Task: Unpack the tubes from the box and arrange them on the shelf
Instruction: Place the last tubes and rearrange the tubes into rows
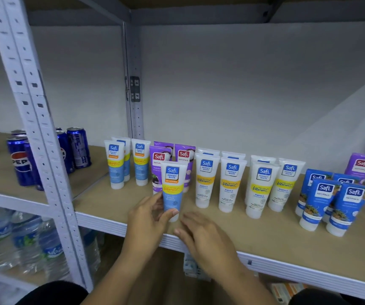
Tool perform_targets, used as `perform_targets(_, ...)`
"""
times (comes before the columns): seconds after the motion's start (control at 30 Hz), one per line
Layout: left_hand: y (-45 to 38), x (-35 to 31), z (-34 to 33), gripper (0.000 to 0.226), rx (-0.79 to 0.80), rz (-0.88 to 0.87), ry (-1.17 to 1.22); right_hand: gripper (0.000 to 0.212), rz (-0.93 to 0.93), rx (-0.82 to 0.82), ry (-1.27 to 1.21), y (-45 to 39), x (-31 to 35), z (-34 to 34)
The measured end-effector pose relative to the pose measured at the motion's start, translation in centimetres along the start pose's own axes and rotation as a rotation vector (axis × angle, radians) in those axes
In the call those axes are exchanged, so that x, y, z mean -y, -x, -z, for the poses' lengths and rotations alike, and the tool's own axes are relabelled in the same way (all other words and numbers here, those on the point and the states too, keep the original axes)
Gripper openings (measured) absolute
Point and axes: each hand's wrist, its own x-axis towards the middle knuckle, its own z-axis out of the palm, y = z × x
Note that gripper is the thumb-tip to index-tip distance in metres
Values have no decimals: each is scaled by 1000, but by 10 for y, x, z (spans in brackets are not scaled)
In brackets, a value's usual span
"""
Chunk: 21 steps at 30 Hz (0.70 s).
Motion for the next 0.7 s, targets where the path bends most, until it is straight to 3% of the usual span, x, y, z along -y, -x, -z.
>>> perform_targets(0.07,-5,10,10,43,-18,19,-31,60,91,121,27,-12,6,2)
perform_targets(0.13,-9,17,21,43,-33,23,-65,94,145,219,27,-20,13,6)
perform_targets(0.2,-13,23,29,41,-40,31,-75,109,167,274,15,-27,18,6)
perform_targets(0.53,-45,48,47,35,-53,88,-223,94,283,260,23,-44,19,-10)
perform_targets(0.7,-64,58,49,29,-29,112,-239,69,274,173,112,-43,11,-23)
